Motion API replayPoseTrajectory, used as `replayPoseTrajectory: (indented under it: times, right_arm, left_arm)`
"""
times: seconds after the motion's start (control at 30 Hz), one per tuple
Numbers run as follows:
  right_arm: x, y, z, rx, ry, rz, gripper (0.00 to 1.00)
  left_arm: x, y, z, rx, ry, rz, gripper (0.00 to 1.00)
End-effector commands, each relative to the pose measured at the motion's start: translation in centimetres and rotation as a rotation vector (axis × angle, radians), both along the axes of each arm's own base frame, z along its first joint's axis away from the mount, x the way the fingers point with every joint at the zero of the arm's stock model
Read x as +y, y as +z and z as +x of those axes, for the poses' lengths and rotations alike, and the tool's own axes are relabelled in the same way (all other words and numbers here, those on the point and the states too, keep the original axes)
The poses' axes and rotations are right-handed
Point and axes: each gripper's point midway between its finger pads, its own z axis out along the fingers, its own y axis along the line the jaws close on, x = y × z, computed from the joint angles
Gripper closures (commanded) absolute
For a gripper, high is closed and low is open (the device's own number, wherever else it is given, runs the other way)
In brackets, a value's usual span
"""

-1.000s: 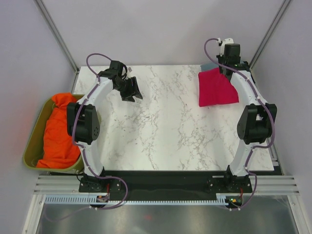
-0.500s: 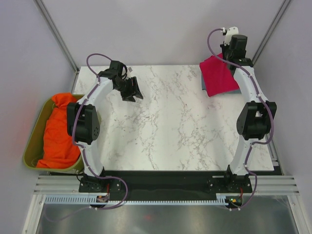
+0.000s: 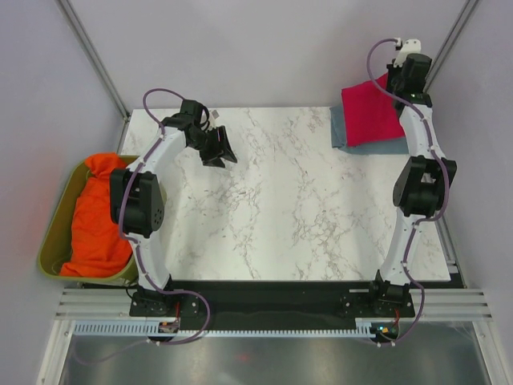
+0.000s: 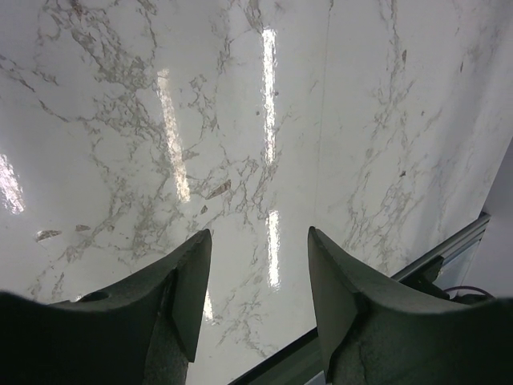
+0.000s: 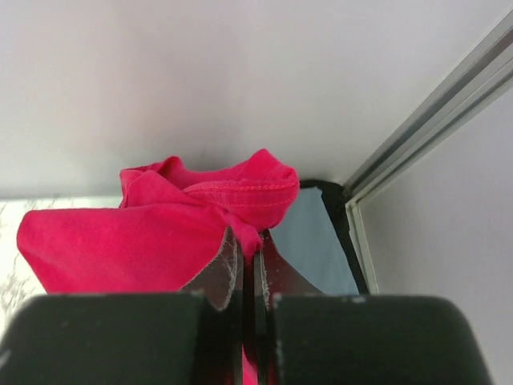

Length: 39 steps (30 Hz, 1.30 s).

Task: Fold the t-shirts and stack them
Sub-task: Neatly place the folded tshirt to the corner, then reset both grippers

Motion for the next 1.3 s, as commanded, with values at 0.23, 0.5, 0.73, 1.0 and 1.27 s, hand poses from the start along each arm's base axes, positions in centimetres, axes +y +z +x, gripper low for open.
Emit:
replayPoseTrajectory:
  times: [0.23,0.5,0.73,1.0,1.27]
  right_arm:
    - [-4.2,-11.5,7.4,-0.062,-0.039,0.176,0.63]
    - [-9.2,-5.0,8.0,-0.297,-0.297,0.117,0.02]
    - [-11.3,6.5,4.4,-0.522,-0.398,0.085,0.02]
    - [-11.1,10.8,1.4,-0.543,-0.330,0.193,0.02]
    - [-1.9,0.8,2.4,-0.277,0.012,0.624,0.28]
  left_arm:
    - [-0.5,1.2,-0.2,-0.008,-0.002,-0.063,0.41]
    - [-0.5,0.9,-0.4,-0.008,-0.001,-0.048,0.41]
    - [-0.7,0.8,-0.6,-0.005,-0.007,-0.045,0.41]
    - [-0.9,1.8,-0.7,-0.030,-0.014,-0.051,0.42]
    - [-1.2,2.2,-1.0,-0.033,-0.022,-0.072,0.42]
